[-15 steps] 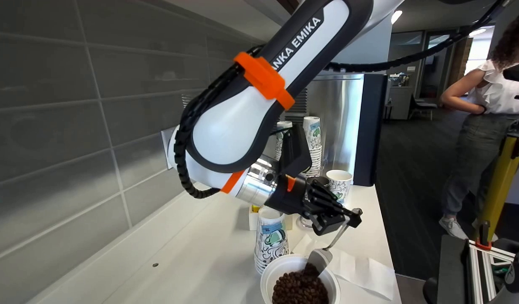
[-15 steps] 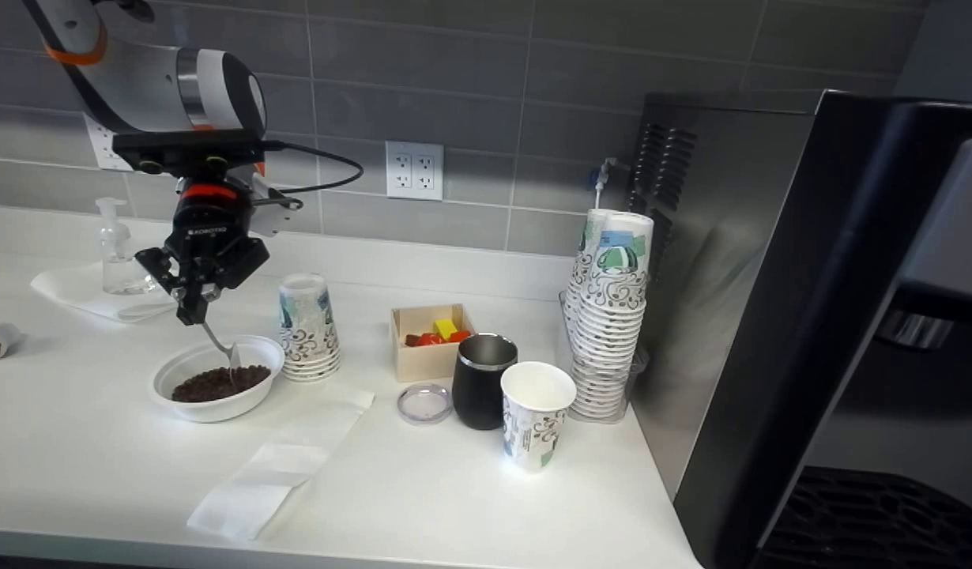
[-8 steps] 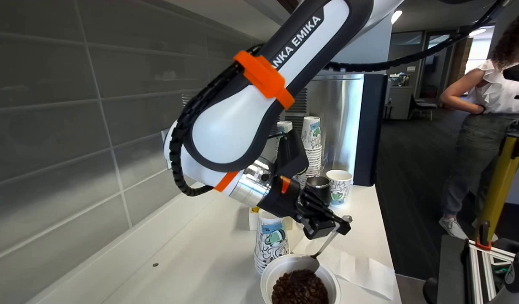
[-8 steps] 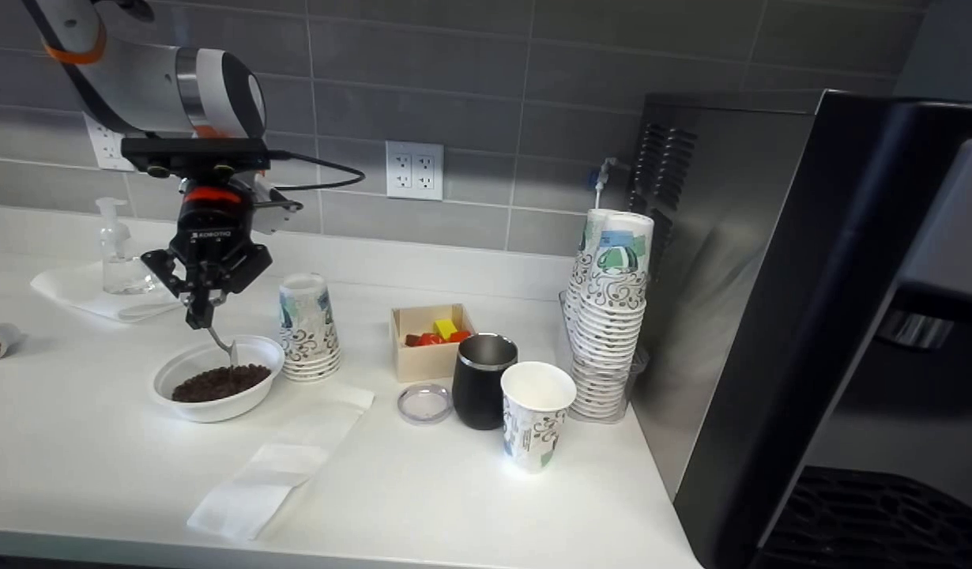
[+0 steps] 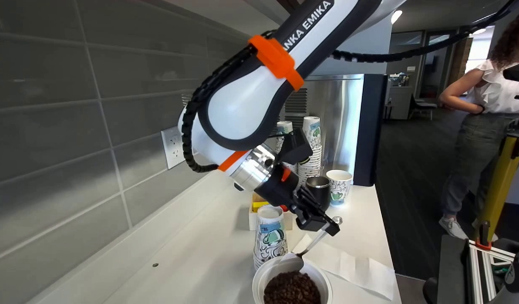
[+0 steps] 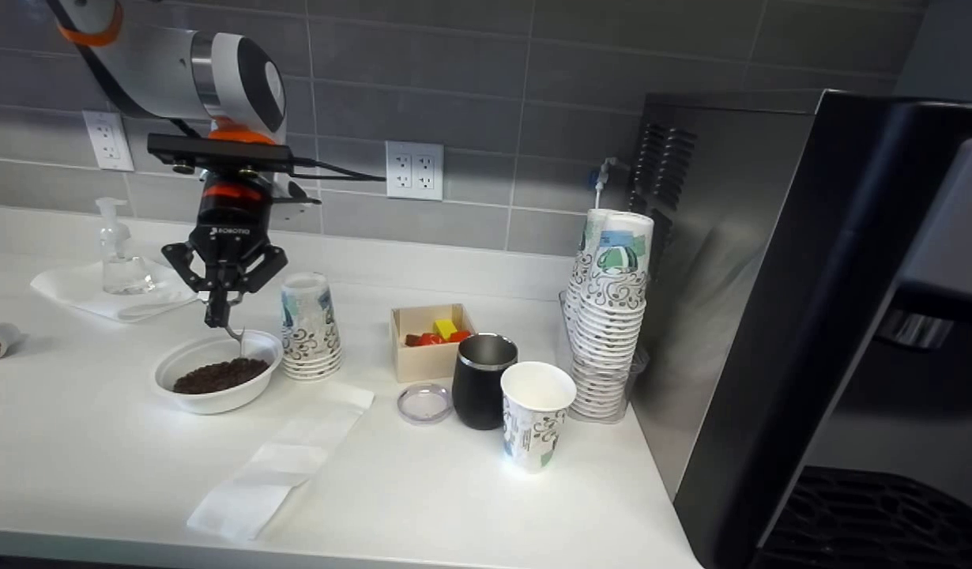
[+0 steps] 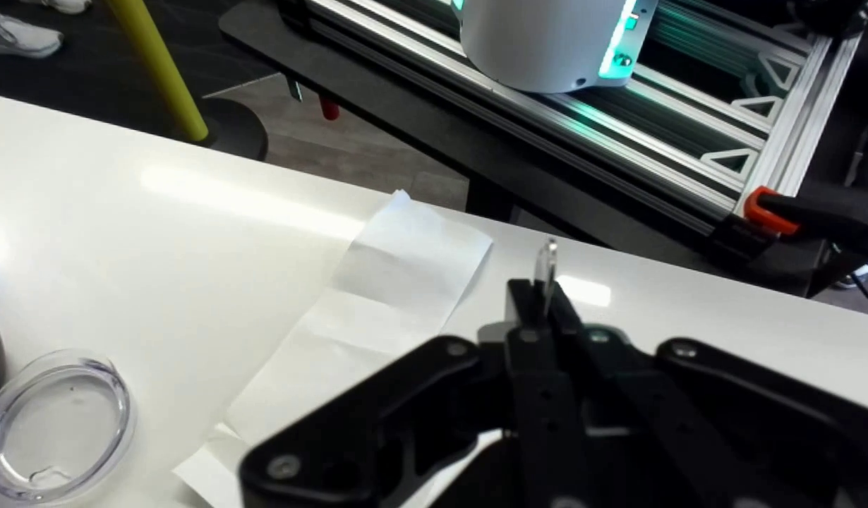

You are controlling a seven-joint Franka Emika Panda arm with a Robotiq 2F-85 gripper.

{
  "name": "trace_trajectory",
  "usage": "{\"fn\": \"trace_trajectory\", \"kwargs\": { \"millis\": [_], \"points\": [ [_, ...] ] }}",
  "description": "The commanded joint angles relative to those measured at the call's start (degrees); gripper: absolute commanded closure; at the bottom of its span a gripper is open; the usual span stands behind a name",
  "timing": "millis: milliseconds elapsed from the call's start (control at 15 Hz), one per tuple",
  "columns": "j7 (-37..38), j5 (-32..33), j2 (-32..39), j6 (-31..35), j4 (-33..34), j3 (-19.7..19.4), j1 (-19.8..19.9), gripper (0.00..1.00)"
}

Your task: Stir in the bowl

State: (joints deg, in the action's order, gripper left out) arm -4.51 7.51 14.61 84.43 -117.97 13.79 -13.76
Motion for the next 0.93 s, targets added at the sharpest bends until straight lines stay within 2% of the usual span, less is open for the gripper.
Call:
{"fn": "trace_trajectory", "kwargs": {
  "millis": [0,333,867],
  "points": [
    [-5.5,-3.6,-6.6,5.4,-6.9,-0.2,2.0,0.99],
    [-11.0,-7.4,-9.5,11.5,-13.3,-1.1,3.5,0.99],
    [-16.1,-12.1,-11.7,25.3,-20.6,-2.5,5.1,0.99]
  ]
}}
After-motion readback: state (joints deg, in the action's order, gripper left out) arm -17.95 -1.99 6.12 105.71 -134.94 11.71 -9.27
